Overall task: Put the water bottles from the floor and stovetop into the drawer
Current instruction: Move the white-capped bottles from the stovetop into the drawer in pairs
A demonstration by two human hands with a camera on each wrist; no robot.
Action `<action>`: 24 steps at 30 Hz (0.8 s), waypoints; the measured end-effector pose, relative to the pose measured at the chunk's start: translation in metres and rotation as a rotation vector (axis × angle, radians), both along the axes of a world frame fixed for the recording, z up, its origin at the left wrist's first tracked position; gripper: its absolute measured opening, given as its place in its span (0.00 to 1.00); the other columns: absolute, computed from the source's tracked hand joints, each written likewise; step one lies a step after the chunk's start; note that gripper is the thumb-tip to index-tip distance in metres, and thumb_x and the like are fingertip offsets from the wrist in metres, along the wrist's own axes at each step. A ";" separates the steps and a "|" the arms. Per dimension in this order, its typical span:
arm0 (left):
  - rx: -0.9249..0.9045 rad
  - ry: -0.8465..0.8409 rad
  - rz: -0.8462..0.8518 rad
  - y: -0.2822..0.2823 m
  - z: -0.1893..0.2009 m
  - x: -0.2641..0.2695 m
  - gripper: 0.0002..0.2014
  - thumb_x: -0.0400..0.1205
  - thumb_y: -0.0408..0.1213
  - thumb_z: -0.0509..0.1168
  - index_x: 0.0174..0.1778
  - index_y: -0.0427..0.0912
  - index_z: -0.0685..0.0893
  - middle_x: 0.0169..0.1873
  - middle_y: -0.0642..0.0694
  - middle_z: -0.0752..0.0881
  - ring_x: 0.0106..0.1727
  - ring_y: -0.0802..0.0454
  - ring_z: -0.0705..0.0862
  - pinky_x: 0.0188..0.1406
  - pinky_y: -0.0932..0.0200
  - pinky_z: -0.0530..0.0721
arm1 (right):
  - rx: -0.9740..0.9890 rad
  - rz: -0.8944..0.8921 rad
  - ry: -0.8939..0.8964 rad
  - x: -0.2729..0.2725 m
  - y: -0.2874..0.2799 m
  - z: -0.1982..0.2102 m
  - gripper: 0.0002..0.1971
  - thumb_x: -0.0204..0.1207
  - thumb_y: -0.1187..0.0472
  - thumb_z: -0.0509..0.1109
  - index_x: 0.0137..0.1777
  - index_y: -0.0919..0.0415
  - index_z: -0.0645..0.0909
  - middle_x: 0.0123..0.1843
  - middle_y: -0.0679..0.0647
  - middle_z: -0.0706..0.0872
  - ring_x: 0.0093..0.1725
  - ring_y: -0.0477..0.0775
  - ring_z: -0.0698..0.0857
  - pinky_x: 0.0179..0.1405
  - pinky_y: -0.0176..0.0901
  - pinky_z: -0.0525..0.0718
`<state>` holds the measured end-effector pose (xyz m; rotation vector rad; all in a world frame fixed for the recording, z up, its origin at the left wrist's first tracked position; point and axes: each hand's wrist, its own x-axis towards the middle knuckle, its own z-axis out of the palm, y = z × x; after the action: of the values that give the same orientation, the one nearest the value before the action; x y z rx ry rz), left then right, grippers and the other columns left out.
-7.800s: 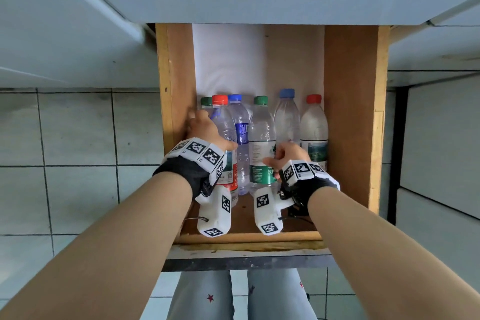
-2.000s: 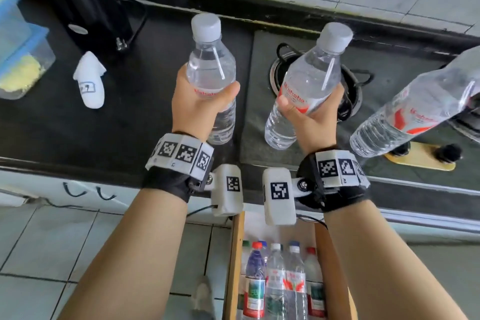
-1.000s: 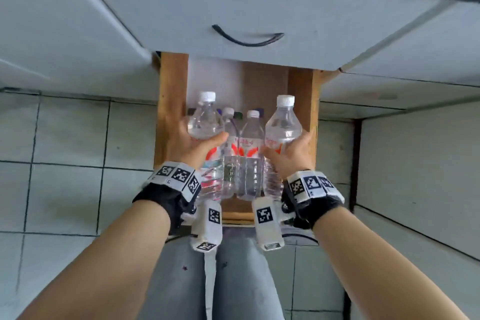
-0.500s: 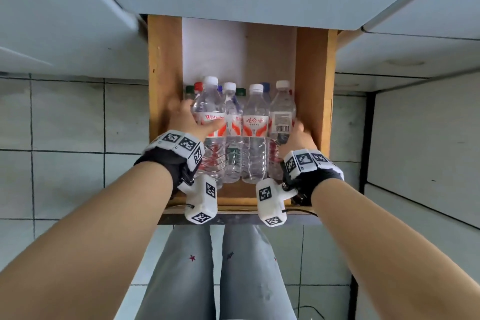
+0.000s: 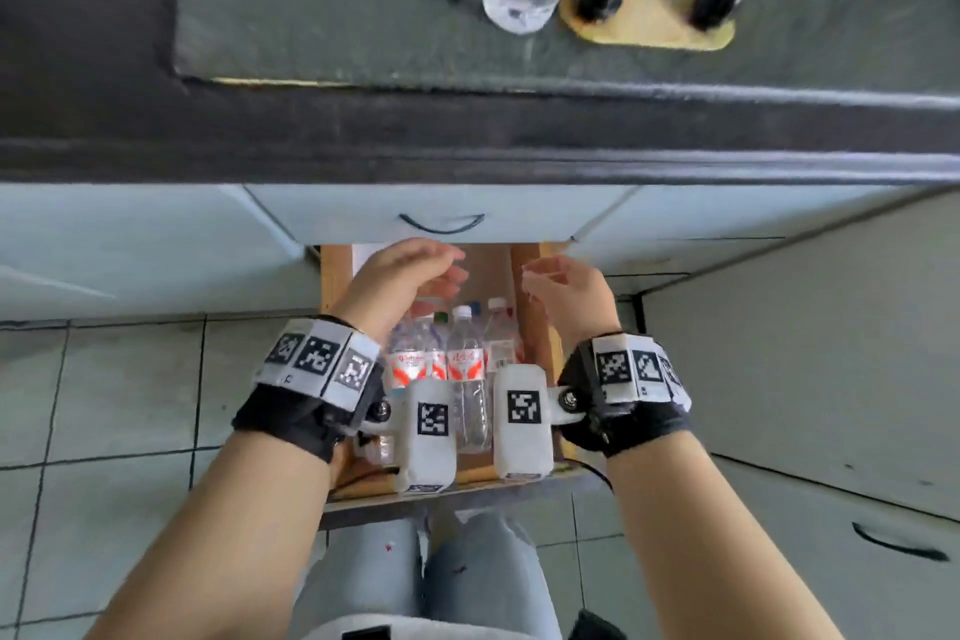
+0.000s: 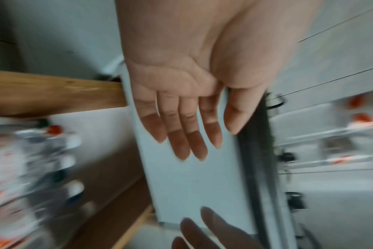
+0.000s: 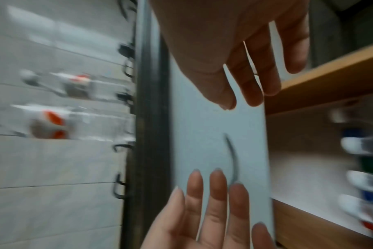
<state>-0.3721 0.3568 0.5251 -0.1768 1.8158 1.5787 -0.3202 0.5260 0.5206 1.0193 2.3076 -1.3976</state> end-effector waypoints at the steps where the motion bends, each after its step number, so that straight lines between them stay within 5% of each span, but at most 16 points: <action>1: 0.042 0.046 -0.010 0.002 0.021 -0.007 0.08 0.79 0.40 0.62 0.39 0.53 0.86 0.33 0.56 0.91 0.41 0.54 0.87 0.38 0.61 0.79 | 0.009 -0.042 0.054 -0.005 0.003 0.021 0.05 0.73 0.60 0.66 0.44 0.51 0.83 0.46 0.55 0.88 0.44 0.53 0.86 0.44 0.46 0.83; 6: 0.195 0.283 0.127 0.019 0.114 -0.048 0.07 0.79 0.35 0.62 0.42 0.52 0.84 0.33 0.58 0.90 0.36 0.63 0.87 0.40 0.63 0.80 | -0.001 -0.228 0.343 -0.034 0.025 0.103 0.08 0.70 0.62 0.67 0.34 0.46 0.80 0.39 0.53 0.87 0.44 0.56 0.86 0.50 0.53 0.83; 9: 0.234 0.395 0.258 0.037 0.142 -0.076 0.13 0.75 0.33 0.67 0.53 0.51 0.79 0.47 0.53 0.86 0.47 0.59 0.84 0.48 0.61 0.79 | 0.000 -0.255 0.463 -0.062 0.039 0.129 0.07 0.66 0.59 0.69 0.44 0.50 0.79 0.38 0.48 0.83 0.45 0.54 0.83 0.57 0.62 0.84; 11: 0.218 0.449 0.262 0.058 0.153 -0.096 0.26 0.72 0.33 0.71 0.66 0.49 0.72 0.61 0.48 0.80 0.60 0.56 0.80 0.58 0.59 0.78 | -0.023 -0.290 0.528 -0.090 0.056 0.140 0.18 0.61 0.56 0.69 0.53 0.53 0.76 0.45 0.52 0.82 0.47 0.54 0.81 0.59 0.63 0.83; 14: 0.224 0.526 0.261 0.088 0.162 -0.125 0.41 0.67 0.32 0.76 0.75 0.47 0.63 0.73 0.45 0.72 0.71 0.53 0.73 0.72 0.53 0.73 | -0.052 -0.338 0.618 -0.136 0.086 0.152 0.32 0.65 0.60 0.76 0.69 0.59 0.68 0.59 0.56 0.74 0.52 0.52 0.78 0.59 0.52 0.81; 16: 0.235 0.545 0.252 0.106 0.163 -0.142 0.44 0.66 0.32 0.77 0.75 0.49 0.62 0.73 0.46 0.72 0.72 0.53 0.74 0.71 0.55 0.74 | -0.076 -0.330 0.638 -0.165 0.105 0.158 0.40 0.66 0.62 0.77 0.76 0.60 0.60 0.70 0.58 0.70 0.63 0.52 0.75 0.64 0.43 0.76; 19: 0.209 0.549 0.269 0.125 0.156 -0.158 0.41 0.62 0.32 0.79 0.69 0.55 0.67 0.71 0.47 0.74 0.70 0.52 0.76 0.54 0.71 0.79 | -0.117 -0.240 0.654 -0.199 0.120 0.162 0.48 0.64 0.65 0.77 0.79 0.60 0.52 0.82 0.60 0.59 0.80 0.56 0.63 0.79 0.51 0.66; 21: 0.190 0.573 0.299 0.131 0.152 -0.164 0.42 0.59 0.34 0.80 0.68 0.54 0.68 0.70 0.46 0.76 0.70 0.52 0.76 0.51 0.73 0.78 | -0.150 -0.140 0.642 -0.217 0.122 0.162 0.50 0.63 0.68 0.78 0.80 0.62 0.50 0.82 0.62 0.61 0.80 0.57 0.64 0.78 0.53 0.67; 24: 0.184 0.610 0.297 0.131 0.149 -0.165 0.39 0.61 0.30 0.79 0.64 0.55 0.68 0.68 0.47 0.76 0.68 0.55 0.77 0.56 0.71 0.75 | -0.111 -0.061 0.643 -0.232 0.122 0.157 0.44 0.61 0.67 0.79 0.75 0.65 0.59 0.72 0.62 0.75 0.67 0.56 0.78 0.66 0.48 0.80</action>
<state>-0.5369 0.4882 0.6743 0.1470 2.1471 2.1720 -0.5518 0.6482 0.6771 0.6733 2.5806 -2.0940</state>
